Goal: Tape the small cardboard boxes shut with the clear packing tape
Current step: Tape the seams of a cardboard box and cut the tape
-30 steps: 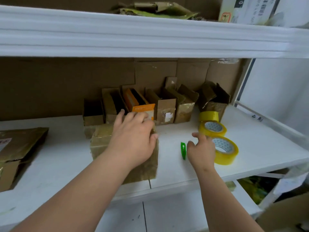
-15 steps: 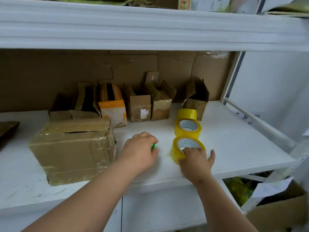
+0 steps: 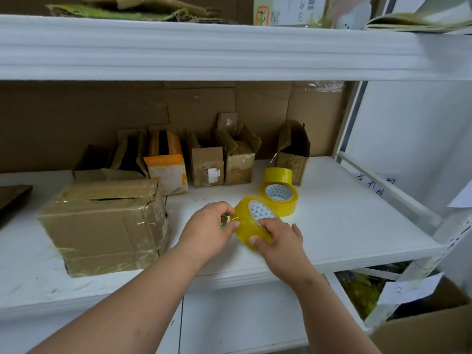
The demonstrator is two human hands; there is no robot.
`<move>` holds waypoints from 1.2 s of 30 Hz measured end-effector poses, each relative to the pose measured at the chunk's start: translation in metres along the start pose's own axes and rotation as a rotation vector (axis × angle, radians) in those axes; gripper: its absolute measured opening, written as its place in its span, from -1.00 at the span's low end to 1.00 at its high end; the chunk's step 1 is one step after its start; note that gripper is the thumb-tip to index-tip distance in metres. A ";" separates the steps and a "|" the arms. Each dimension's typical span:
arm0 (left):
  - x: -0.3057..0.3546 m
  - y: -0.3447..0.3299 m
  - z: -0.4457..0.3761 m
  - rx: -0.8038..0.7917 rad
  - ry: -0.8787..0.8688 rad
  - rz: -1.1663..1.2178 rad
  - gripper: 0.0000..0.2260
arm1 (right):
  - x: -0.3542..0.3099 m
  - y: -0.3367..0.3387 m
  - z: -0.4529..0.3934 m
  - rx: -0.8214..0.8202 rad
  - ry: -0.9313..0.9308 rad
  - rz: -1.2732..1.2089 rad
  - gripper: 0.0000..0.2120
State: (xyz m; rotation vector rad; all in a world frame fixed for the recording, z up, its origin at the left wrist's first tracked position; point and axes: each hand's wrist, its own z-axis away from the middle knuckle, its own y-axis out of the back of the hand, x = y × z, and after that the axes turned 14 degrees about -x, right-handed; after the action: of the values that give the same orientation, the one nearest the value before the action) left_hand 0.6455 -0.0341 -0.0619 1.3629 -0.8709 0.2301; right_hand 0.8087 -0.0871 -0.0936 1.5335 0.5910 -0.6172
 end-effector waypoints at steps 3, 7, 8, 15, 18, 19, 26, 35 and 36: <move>0.008 0.019 0.009 0.065 -0.028 -0.082 -0.97 | -0.017 0.006 0.001 -0.015 0.051 -0.018 -0.66; 0.018 0.050 0.023 0.150 -0.085 -0.158 -0.90 | -0.047 0.015 -0.001 -0.059 0.138 0.004 -0.57; 0.021 0.060 0.027 0.181 -0.094 -0.193 -0.91 | -0.056 0.017 -0.002 -0.048 0.171 0.022 -0.60; 0.029 0.132 0.060 0.354 -0.025 -0.203 -0.88 | -0.121 0.031 -0.013 -0.129 0.439 -0.056 -0.66; 0.022 0.152 0.074 0.389 0.018 -0.148 -0.85 | -0.142 0.031 -0.017 -0.167 0.520 -0.128 -0.63; 0.019 0.158 0.077 0.402 0.032 -0.126 -0.84 | -0.148 0.031 -0.018 -0.180 0.551 -0.126 -0.67; -0.003 0.191 0.093 0.496 0.067 0.098 -0.84 | -0.183 0.040 -0.022 -0.393 0.638 -0.193 -0.67; -0.048 0.230 0.104 0.572 0.168 0.380 -0.85 | -0.198 0.036 -0.049 -0.402 0.578 -0.105 -0.61; -0.052 0.235 0.103 0.596 0.168 0.419 -0.85 | -0.197 0.035 -0.053 -0.382 0.566 -0.114 -0.63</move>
State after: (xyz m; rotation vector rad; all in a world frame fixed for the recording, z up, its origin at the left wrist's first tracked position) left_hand 0.4241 -0.0551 0.0771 1.6593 -0.9795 0.9765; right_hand 0.6930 -0.0363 0.0709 1.3072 1.1616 -0.1259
